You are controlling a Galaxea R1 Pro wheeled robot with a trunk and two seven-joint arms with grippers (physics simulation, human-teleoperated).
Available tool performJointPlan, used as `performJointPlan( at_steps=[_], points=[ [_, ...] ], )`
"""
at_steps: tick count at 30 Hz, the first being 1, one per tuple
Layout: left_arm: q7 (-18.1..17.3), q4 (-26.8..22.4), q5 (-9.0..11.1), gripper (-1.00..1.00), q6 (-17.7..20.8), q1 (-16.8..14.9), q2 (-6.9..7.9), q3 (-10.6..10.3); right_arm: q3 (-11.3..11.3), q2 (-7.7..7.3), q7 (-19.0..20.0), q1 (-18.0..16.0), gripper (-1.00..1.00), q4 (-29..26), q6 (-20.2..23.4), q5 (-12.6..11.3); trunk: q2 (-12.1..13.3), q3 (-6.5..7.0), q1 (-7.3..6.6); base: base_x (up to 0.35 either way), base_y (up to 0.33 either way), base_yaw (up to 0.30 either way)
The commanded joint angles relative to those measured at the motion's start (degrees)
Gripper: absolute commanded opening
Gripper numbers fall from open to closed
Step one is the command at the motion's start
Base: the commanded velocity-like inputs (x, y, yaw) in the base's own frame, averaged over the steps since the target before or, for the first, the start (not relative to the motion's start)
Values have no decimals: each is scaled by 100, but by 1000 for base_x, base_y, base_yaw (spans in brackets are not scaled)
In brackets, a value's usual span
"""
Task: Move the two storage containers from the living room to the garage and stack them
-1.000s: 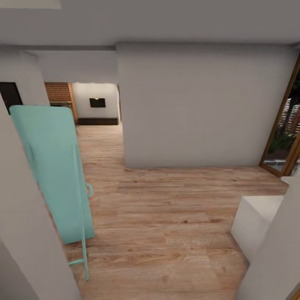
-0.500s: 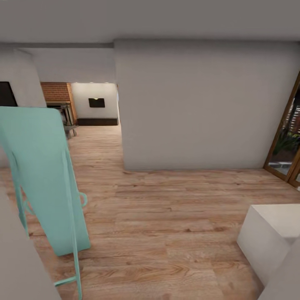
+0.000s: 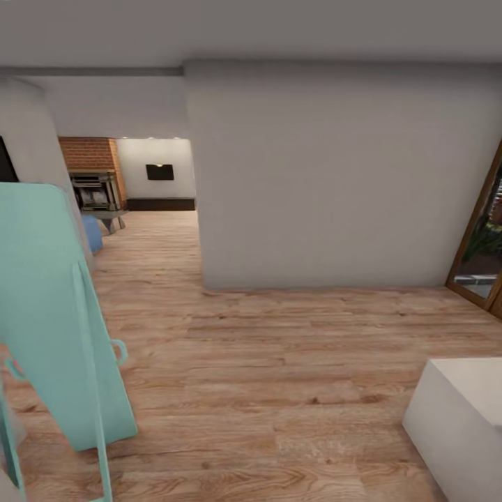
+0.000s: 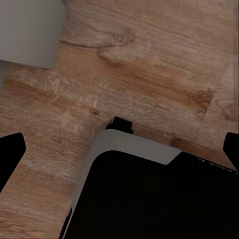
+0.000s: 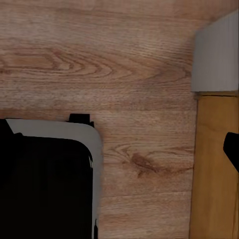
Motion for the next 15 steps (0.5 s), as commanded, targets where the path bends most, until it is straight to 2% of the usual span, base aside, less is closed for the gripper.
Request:
performJointPlan(
  at_steps=[1,15],
  points=[
    [9,2,20,100,-15,-4,1,6,48,3,-1,-6,100,14,-26,-42,-4,-8,3,307,-95,0],
    [9,2,20,100,-9,-5,-1,8,48,3,-1,-6,100,14,-26,-42,-4,-8,3,321,-9,0]
  ],
)
